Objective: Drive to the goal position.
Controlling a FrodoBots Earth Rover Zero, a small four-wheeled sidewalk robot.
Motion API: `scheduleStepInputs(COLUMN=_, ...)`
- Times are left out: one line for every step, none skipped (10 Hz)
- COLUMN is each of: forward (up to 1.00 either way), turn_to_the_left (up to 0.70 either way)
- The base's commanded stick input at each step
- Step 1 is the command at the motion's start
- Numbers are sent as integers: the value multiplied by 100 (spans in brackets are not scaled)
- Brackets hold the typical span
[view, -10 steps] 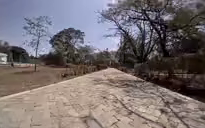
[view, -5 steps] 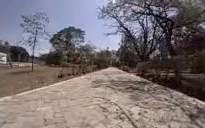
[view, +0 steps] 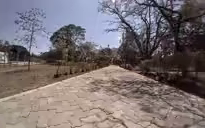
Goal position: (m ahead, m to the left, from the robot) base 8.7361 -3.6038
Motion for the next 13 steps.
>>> scheduleStepInputs(forward=100, turn_to_the_left=0)
scheduleStepInputs(forward=100, turn_to_the_left=0)
scheduleStepInputs(forward=100, turn_to_the_left=0)
scheduleStepInputs(forward=100, turn_to_the_left=0)
scheduleStepInputs(forward=100, turn_to_the_left=0)
scheduleStepInputs(forward=100, turn_to_the_left=0)
scheduleStepInputs(forward=100, turn_to_the_left=0)
scheduleStepInputs(forward=100, turn_to_the_left=0)
scheduleStepInputs(forward=100, turn_to_the_left=-16)
scheduleStepInputs(forward=100, turn_to_the_left=-33)
scheduleStepInputs(forward=100, turn_to_the_left=-29)
scheduleStepInputs(forward=100, turn_to_the_left=-11)
scheduleStepInputs(forward=100, turn_to_the_left=0)
